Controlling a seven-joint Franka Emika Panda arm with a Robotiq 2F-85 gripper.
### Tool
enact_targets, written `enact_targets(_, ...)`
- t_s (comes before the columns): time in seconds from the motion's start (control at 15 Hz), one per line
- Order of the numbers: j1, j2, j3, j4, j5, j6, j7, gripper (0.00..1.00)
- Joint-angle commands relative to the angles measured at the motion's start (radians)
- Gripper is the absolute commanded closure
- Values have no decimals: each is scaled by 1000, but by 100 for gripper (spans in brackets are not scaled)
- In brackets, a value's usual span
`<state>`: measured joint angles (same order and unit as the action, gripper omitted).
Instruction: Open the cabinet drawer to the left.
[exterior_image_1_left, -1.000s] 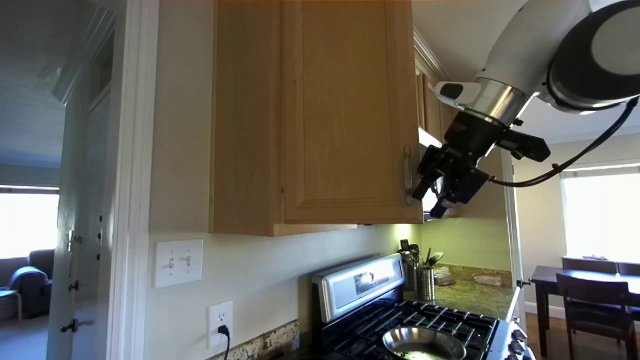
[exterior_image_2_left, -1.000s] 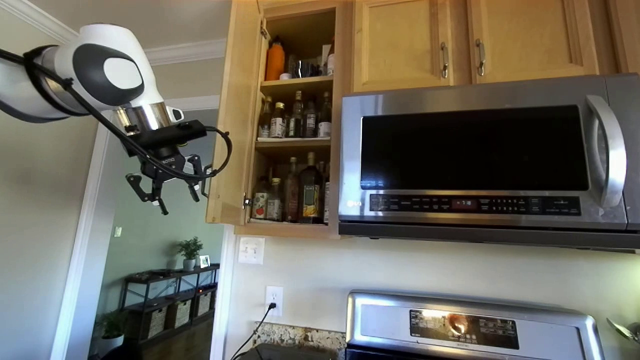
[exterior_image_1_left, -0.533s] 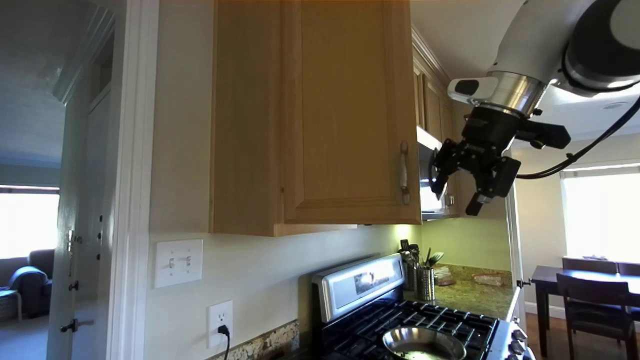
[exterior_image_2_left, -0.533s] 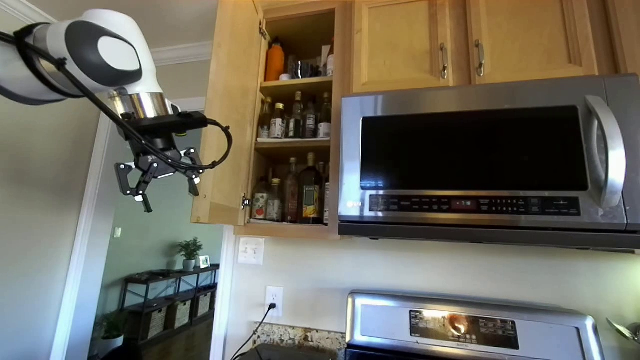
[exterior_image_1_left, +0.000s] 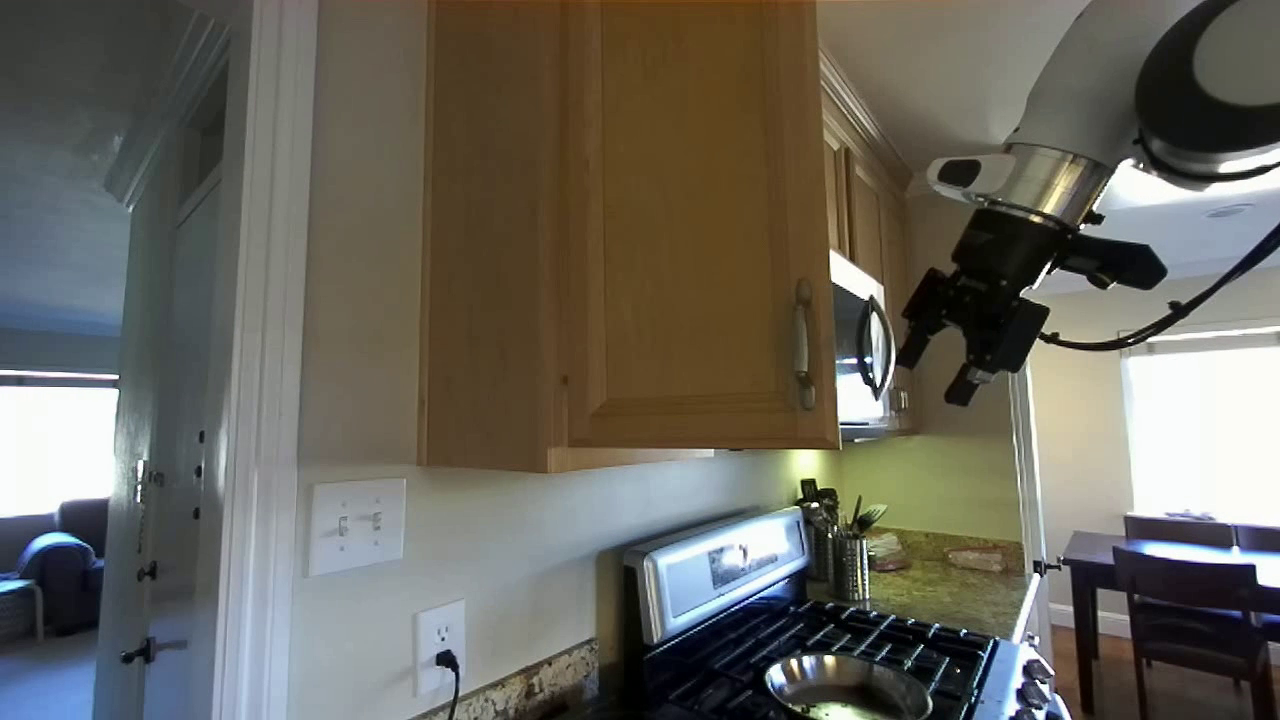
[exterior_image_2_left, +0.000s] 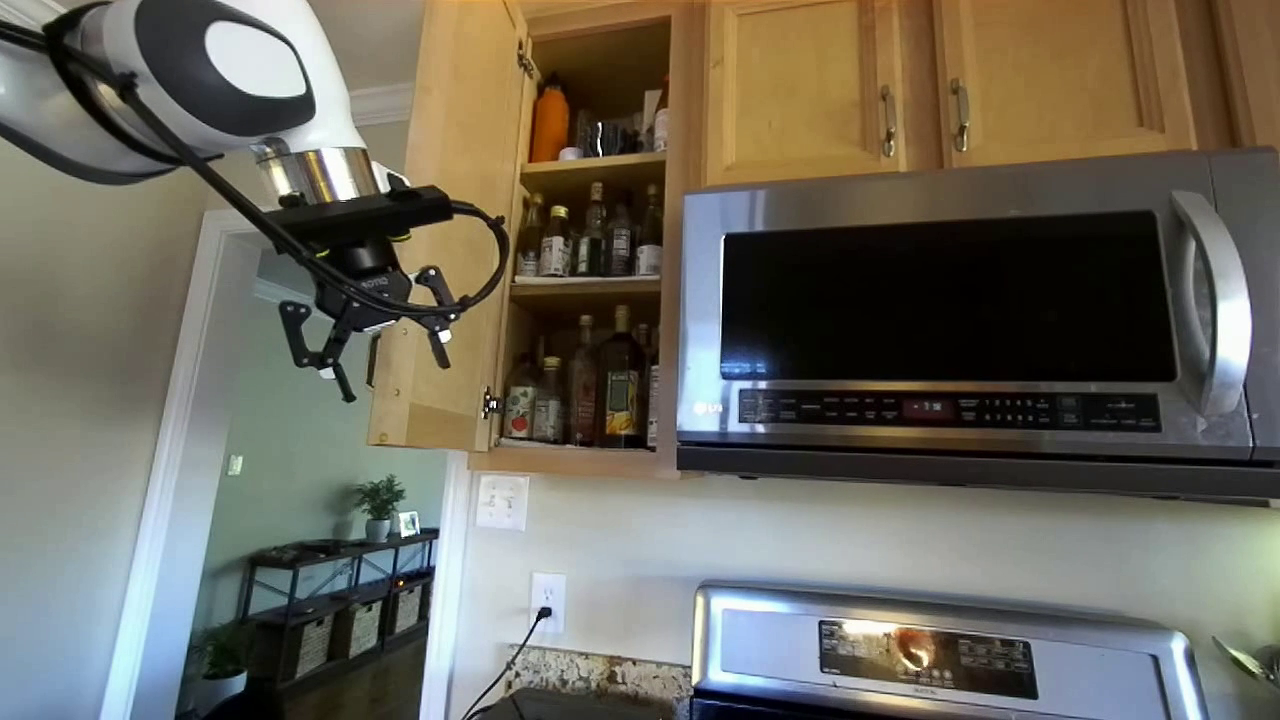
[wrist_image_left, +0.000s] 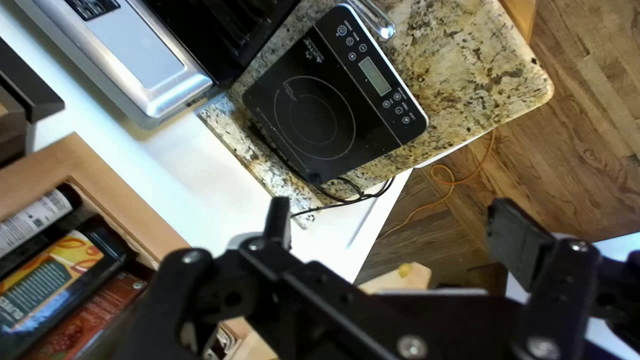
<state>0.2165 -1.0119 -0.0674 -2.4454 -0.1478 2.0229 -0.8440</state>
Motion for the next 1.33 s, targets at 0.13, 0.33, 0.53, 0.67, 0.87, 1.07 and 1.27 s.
enact_targets(0.13, -69, 195, 7, 40, 19, 218, 240, 0)
enact_targets(0.33, -52, 311, 7, 78, 50, 330, 361, 0)
enact_targets(0.53, -43, 415, 12, 132, 84, 402, 437, 0)
enact_targets(0.67, -52, 462, 21, 161, 90, 413, 461, 0)
enact_targets(0.87, -57, 510, 29, 195, 97, 350, 482, 0)
enact_targets(1.07, -60, 549, 34, 217, 106, 293, 495, 0)
enact_targets(1.27, -69, 575, 43, 238, 100, 249, 511, 0)
